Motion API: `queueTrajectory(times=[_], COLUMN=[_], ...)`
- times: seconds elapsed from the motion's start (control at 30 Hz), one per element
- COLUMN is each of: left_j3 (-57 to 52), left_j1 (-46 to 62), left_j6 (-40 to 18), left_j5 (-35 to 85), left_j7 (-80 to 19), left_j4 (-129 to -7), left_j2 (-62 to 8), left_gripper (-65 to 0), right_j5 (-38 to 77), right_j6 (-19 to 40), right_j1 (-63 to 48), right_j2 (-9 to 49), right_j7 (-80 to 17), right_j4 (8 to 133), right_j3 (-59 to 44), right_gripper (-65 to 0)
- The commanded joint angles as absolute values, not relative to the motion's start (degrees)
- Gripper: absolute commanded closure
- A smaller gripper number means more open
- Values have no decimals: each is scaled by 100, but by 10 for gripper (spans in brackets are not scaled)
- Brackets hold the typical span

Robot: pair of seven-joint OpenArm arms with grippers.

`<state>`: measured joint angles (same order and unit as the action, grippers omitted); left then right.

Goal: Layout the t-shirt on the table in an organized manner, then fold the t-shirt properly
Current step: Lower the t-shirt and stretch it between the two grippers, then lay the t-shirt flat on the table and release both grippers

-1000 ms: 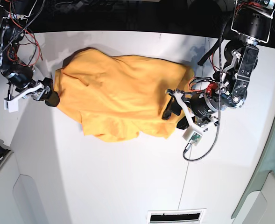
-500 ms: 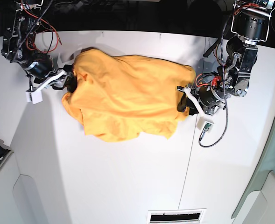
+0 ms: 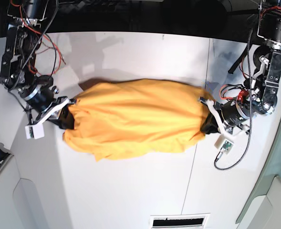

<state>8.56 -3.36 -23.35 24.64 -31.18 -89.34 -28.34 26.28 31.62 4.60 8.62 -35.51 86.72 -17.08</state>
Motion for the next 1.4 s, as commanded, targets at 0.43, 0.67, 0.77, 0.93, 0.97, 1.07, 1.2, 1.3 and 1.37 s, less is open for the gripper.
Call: queueTrajectory(times=[0.43,0.67,0.77,0.93,0.97,1.07,1.2,1.3,1.37], left_j3=[812,812,812,812,812,812,812,812,812], left_j1=[-429,-427,-427,-425,-423,-410,-410,-419,-451], left_j6=[-1612,-1610,-1638,-1761,-1761,-1758,-1756,-1756,-1758], left_j5=[2661,2679,2676,2676,2672,2674,2679,2681,2679], left_j7=[-3645,-3656,-3601,-3494,-3494,-3476,-3321,-3159,-2939], left_j4=[-11034,-10036,-9515,-9194,-9188,-9129,-8770,-8357,-8060], left_j2=[-3562,-3089,-2884,-2832,-2836,-2858,-2851,-2731,-2639], left_gripper=[-116,-329,-329,-329,-329,-329,-329,-329,-329], right_j5=[2561,2351,2508,3420,3570,3804,3732,3273,2919], right_j6=[2884,2681,2681,3017,3076,3247,3299,3288,3273], right_j1=[2547,2491,2180,1347,1149,561,-1,-255,-270], right_j2=[1424,1299,1302,1264,1221,980,574,292,134], right_j7=[-3754,-3771,-3887,-4193,-4274,-4346,-4082,-3579,-3291], right_j4=[8735,7570,7325,7446,7502,7625,7631,7627,7605], right_j3=[-1750,-1747,-1752,-1758,-1785,-1809,-1809,-1806,-1806], right_gripper=[-147,-378,-377,-377,-377,-377,-377,-377,-377])
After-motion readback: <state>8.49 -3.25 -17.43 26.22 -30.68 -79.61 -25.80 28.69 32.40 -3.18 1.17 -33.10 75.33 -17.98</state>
